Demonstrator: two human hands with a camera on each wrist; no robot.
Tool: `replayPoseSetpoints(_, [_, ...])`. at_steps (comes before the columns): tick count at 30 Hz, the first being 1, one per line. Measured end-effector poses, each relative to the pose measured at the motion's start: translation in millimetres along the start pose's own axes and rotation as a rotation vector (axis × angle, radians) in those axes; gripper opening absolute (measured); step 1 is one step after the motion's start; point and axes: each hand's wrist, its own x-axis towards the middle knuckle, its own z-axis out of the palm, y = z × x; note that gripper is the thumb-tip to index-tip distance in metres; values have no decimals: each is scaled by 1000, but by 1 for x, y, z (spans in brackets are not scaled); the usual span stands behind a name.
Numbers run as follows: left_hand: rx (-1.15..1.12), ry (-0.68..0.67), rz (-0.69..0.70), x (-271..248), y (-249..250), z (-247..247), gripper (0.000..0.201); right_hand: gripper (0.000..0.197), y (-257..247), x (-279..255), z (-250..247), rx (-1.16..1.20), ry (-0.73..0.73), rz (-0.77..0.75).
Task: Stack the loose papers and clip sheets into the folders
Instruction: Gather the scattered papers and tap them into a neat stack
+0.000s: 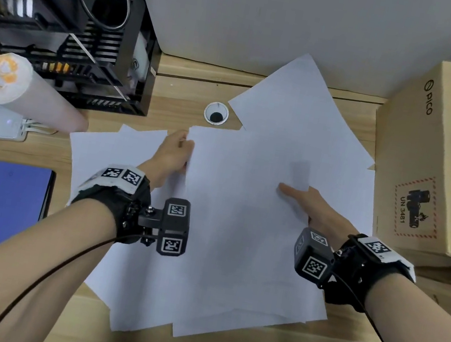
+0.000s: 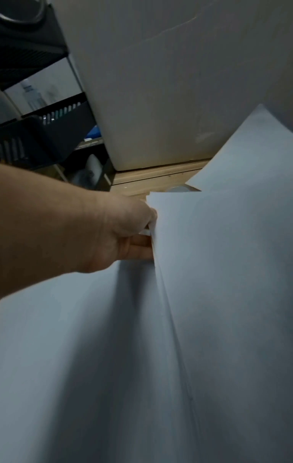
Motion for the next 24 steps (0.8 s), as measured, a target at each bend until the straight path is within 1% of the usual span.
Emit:
replayPoseSetpoints(3, [26, -139, -19, -4, 3, 15, 25, 31, 0, -1, 9, -104, -19, -43])
replayPoseSetpoints(5, [69, -197, -2, -6, 6, 21, 31, 32, -1, -2, 12, -118, 18, -72])
replayPoseSetpoints(6, [87, -182, 19, -6, 7, 22, 38, 32, -3, -3, 12, -99, 56, -94])
replayPoseSetpoints(8, [85, -88, 69, -5, 6, 21, 56, 29, -11, -6, 13, -21, 120, -159])
replayPoseSetpoints(9, [68, -56, 65, -5, 7, 18, 66, 27, -17, -9, 13, 22, 135, -199])
replayPoseSetpoints(11, [12, -64, 10, -6, 12, 12, 88, 24, -34, -16, 15, 102, 145, -278])
replayPoseSetpoints(12, [-38, -87, -1, -9, 16, 9, 94, 23, -45, -20, 17, 132, 146, -319])
replayPoseSetpoints(13, [-99, -106, 14, -10, 22, 6, 91, 23, -56, -24, 19, 153, 148, -360])
replayPoseSetpoints(15, [-209, -128, 109, -17, 43, 3, 67, 21, -82, -35, 25, 168, 135, -450])
replayPoseSetpoints(16, [-255, -106, 176, -21, 56, 2, 54, 22, -96, -42, 28, 170, 133, -504])
replayPoseSetpoints(17, [-307, -60, 251, -25, 70, 1, 46, 22, -110, -49, 32, 178, 133, -565])
replayPoseSetpoints(20, [-445, 118, 457, -39, 113, -7, 32, 20, -145, -70, 39, 243, 127, -733])
replayPoseSetpoints(22, [-488, 175, 524, -46, 130, -13, 23, 21, -156, -78, 42, 258, 124, -780])
replayPoseSetpoints(24, [-488, 185, 545, -51, 132, -16, 25, 25, -153, -76, 44, 220, 134, -782])
